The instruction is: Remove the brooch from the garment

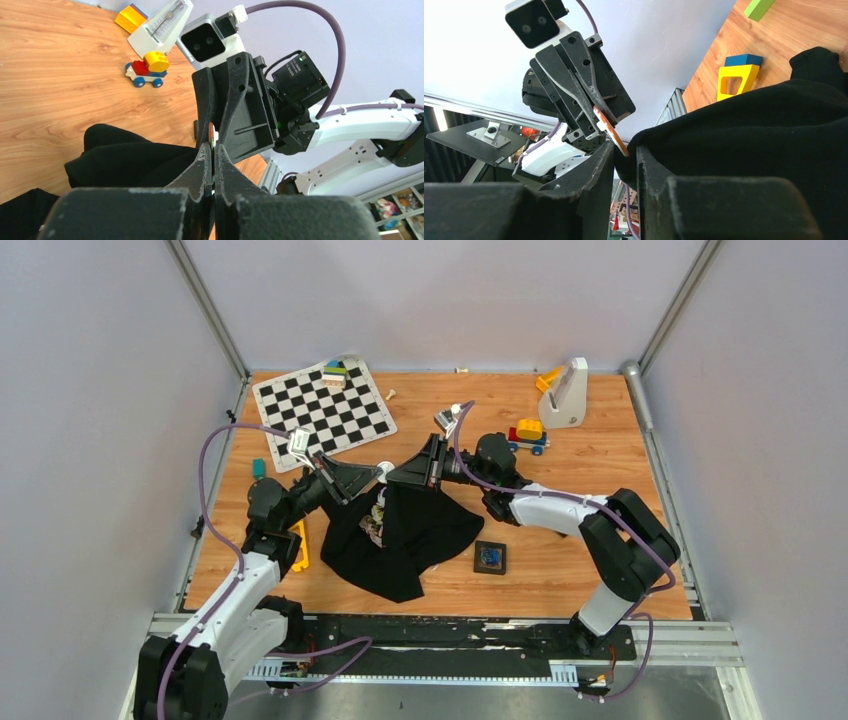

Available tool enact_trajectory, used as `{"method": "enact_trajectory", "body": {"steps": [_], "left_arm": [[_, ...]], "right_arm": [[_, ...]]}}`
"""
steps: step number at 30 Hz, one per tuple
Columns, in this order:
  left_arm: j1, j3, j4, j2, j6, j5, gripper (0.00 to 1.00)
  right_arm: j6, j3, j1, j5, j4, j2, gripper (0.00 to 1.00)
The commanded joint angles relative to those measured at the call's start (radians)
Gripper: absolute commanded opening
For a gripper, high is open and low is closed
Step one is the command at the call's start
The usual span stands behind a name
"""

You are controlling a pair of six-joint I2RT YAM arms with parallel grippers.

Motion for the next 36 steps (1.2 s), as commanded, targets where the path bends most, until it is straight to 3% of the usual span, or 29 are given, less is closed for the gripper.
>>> {"method": "enact_trajectory", "body": {"steps": [1, 12, 14, 16, 21, 24, 30, 36], "left_arm": [[-0.011, 0.004, 0.059, -0.028, 0.071, 0.108, 0.0], [-0.021, 0.01, -0.01, -0.024, 0.139, 0.133, 0.0], [-0.022, 0.015, -0.063, -0.033, 0.141, 0.098, 0.0], [-0.021, 0.023, -0.126, -0.041, 0.147, 0.03, 0.0], [-0.02, 0.046, -0.253, -0.044, 0.184, -0.068, 0.0], [-0.021, 0.048, -0.277, -0.041, 0.188, -0.102, 0.0], [-0.021, 0.066, -0.327, -0.055, 0.171, -0.146, 0.0], [-0.021, 0.158, -0.573, -0.056, 0.247, -0.204, 0.0]], "right_arm": [[0.0, 0.073, -0.006, -0.014, -0.046, 0.026, 0.21], [-0.048, 0.104, -0.005, -0.049, -0.121, 0.032, 0.21], [-0.064, 0.087, -0.006, -0.051, -0.104, 0.021, 0.3], [-0.078, 0.046, -0.005, -0.042, -0.046, -0.002, 0.52], [-0.158, -0.03, -0.005, -0.004, -0.028, -0.06, 0.61], [-0.199, -0.065, -0.005, 0.017, -0.036, -0.089, 0.73], [-0.356, -0.126, 0.026, 0.094, -0.065, -0.133, 0.79], [-0.62, -0.004, 0.14, 0.363, -0.379, -0.112, 0.76]]}}
